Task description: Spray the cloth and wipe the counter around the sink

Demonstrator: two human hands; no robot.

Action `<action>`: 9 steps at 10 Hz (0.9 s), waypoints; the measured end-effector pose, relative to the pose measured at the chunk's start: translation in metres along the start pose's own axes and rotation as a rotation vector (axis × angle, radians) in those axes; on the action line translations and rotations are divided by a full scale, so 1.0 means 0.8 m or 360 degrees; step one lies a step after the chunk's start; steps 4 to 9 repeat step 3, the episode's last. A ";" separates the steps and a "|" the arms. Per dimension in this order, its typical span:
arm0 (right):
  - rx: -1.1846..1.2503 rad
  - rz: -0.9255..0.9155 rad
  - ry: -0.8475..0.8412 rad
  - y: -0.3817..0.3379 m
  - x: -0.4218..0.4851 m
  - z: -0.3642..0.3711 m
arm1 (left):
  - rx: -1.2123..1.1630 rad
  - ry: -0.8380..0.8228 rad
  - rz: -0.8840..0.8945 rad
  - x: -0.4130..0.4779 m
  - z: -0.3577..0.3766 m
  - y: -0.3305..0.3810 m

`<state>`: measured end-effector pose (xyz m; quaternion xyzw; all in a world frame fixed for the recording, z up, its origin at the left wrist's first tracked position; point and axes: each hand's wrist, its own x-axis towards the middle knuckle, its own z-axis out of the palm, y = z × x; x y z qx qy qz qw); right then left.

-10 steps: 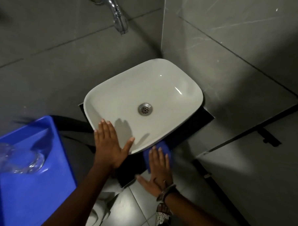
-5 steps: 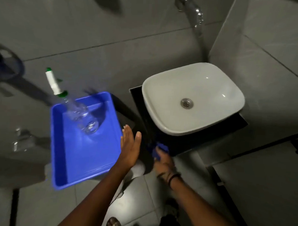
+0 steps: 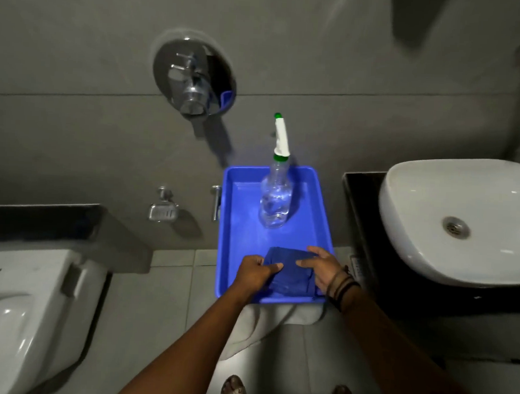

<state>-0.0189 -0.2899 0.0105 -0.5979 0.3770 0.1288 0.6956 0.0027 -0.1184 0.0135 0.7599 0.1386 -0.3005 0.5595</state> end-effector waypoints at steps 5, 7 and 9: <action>-0.1139 -0.0467 0.0334 0.034 0.045 0.057 | 0.0577 0.0303 -0.0051 0.040 -0.003 -0.032; -0.1139 -0.0467 0.0334 0.034 0.045 0.057 | 0.0577 0.0303 -0.0051 0.040 -0.003 -0.032; -0.1139 -0.0467 0.0334 0.034 0.045 0.057 | 0.0577 0.0303 -0.0051 0.040 -0.003 -0.032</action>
